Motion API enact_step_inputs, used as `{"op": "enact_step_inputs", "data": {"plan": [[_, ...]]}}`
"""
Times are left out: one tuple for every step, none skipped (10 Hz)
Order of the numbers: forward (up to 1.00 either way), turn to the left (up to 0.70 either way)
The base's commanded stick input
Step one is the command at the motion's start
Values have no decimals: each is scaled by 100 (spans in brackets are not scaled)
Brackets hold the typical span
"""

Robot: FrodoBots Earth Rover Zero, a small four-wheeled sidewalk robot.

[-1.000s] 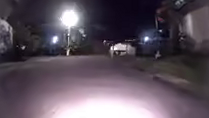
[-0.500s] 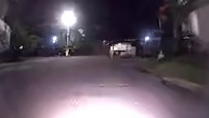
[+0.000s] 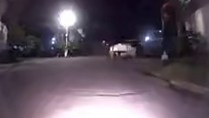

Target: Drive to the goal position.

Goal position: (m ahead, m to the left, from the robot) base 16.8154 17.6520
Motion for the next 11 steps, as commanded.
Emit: {"op": "enact_step_inputs", "data": {"plan": [[70, 1], [70, 1], [70, 1], [70, 1], [70, 1], [70, 1], [70, 1], [70, 1], [70, 1], [70, 1], [70, 1]]}}
